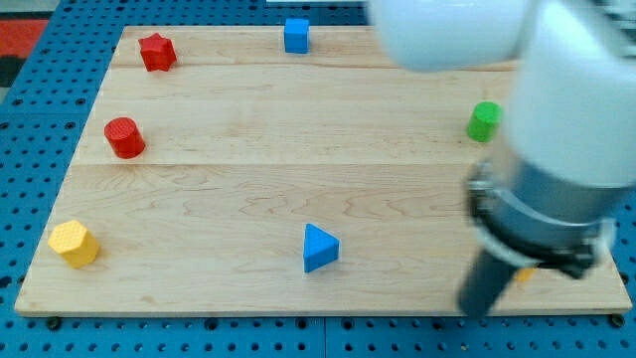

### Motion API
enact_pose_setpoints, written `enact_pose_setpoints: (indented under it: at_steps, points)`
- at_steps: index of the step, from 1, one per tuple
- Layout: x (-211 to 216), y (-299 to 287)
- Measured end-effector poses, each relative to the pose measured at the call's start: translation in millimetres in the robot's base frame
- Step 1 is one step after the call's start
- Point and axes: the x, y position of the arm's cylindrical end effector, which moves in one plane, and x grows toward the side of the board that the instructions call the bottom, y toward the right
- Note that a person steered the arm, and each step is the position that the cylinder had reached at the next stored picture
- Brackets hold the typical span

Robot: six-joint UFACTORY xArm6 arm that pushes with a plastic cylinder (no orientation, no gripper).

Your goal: Move the yellow heart to the top right of the blue triangle

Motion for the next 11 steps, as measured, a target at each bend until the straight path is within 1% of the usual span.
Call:
enact_pose_setpoints:
  at_steps: [1,2,4,5,7,8,9,10,11]
  points:
    - [-1.2,31.1]
    - [-5.0,87.1]
    - [-52.4,78.5]
    - [-52.8,60.9]
    - [-41.6,57.2]
    - [-47.4,-1.4]
    - [-64.7,-68.9]
    - [-64.8,-133.4]
    - [-95.0,-158.2]
